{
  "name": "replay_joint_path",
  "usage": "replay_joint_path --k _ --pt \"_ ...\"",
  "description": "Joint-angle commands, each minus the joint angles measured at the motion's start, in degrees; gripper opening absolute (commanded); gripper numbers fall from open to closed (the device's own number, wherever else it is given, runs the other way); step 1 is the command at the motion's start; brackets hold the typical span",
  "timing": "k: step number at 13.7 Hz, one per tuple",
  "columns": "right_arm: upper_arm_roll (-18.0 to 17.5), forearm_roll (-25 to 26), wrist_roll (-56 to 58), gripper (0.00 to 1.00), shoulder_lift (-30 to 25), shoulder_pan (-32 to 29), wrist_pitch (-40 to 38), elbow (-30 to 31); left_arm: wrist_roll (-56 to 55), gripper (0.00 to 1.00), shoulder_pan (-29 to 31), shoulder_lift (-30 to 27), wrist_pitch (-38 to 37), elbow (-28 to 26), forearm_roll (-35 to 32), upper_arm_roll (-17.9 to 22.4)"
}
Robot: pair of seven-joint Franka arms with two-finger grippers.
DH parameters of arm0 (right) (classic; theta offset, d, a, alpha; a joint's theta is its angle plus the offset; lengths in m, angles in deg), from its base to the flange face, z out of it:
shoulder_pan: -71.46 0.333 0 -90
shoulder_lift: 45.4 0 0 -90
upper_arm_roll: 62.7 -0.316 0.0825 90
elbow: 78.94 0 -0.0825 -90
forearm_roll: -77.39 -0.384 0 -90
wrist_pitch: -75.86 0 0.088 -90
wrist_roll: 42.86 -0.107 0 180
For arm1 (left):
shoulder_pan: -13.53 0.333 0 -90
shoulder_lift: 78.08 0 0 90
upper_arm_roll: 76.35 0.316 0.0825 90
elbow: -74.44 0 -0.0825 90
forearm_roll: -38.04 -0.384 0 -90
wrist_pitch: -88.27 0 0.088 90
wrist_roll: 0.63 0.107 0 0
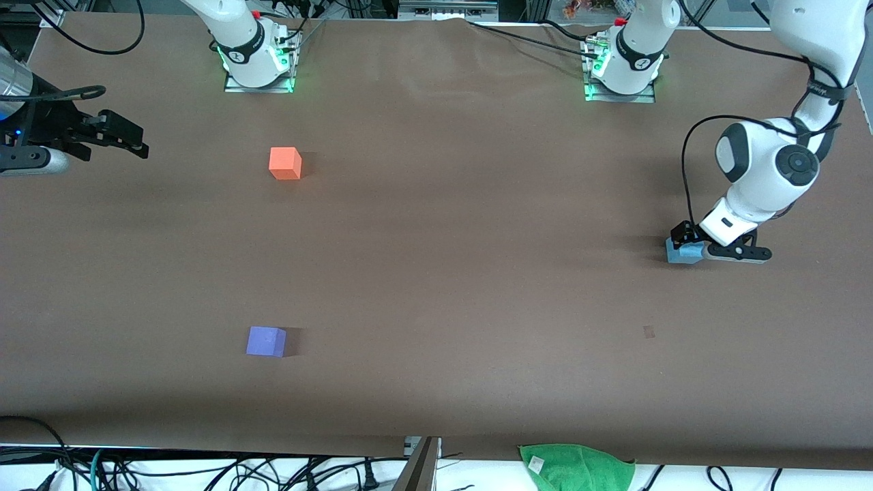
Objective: Place blue block between orange and purple blocks
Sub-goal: 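Reach the left gripper down to the light-blue block and grasp it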
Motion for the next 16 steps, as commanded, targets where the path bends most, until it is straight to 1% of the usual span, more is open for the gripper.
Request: replay_joint_path --k 1,2,3,4,5,7,8,9,10,11,12,13,14,15,16 --pt "0.06 0.46 -0.66 0.99 0.20 0.16 -0.99 -0.86 0.83 0.84 0.48 3.20 4.03 -0.12 -0.97 -0.38" --pt "0.06 0.46 -0.66 0.99 0.20 0.16 -0.99 -0.86 1.87 0.53 0.48 3.38 4.04 -0.03 -0.97 -0.38" --pt "0.06 0.37 -0.66 0.99 0.20 0.16 -0.99 -0.86 2.32 0.27 0.48 3.29 3.95 -0.03 -0.97 -0.38" --pt "0.15 0.37 -0.66 0.99 0.20 0.07 -0.99 -0.86 2.50 0.17 0.40 3.20 3.95 0.05 -0.97 -0.46" --pt "0.24 0.37 -0.66 0.99 0.20 0.07 -0.99 -0.77 2.50 0.12 0.39 2.86 3.78 0.32 -0.97 -0.46" --pt "0.42 0.37 -0.66 0.99 0.20 -0.10 -1.08 -0.68 2.15 0.09 -0.13 0.14 1.16 0.58 -0.97 -0.90" --pt "0.42 0.37 -0.66 0.99 0.20 -0.10 -0.99 -0.68 2.06 0.07 -0.48 -1.87 -2.43 1.19 -0.97 -1.60" --pt "0.42 0.29 -0.66 0.99 0.20 -0.10 -0.99 -0.77 1.62 0.07 -0.57 -3.46 -7.51 3.20 -0.88 -3.69" --pt "0.42 0.29 -0.66 0.99 0.29 -0.02 -0.99 -0.77 1.36 0.07 -0.57 -4.69 -13.57 6.26 -0.88 -5.11" --pt "0.42 0.29 -0.66 0.99 0.20 -0.10 -1.08 -0.69 1.36 0.08 -0.49 -5.05 -20.85 10.47 -0.88 -6.51" --pt "0.42 0.29 -0.49 0.99 0.29 -0.10 -1.08 -0.68 1.62 0.12 -0.48 -5.06 -28.49 15.13 -0.88 -8.53" --pt "0.42 0.29 -0.49 0.99 0.29 -0.28 -0.99 -0.68 2.05 0.11 -0.66 -4.71 -35.35 19.70 -0.71 -10.64" --pt "0.42 0.20 0.03 0.99 0.55 -0.37 -1.08 -0.77 1.28 0.11 -1.18 -4.18 -40.12 23.83 -0.27 -13.53" --pt "0.42 0.20 0.21 0.99 0.73 -0.37 -0.99 -0.77 -0.12 0.11 -1.71 -3.05 -42.69 27.01 -0.09 -16.08" --pt "0.42 0.11 0.39 0.99 0.73 -0.37 -0.99 -1.03 -3.88 0.11 -2.67 -1.99 -43.68 29.04 0.00 -18.11"
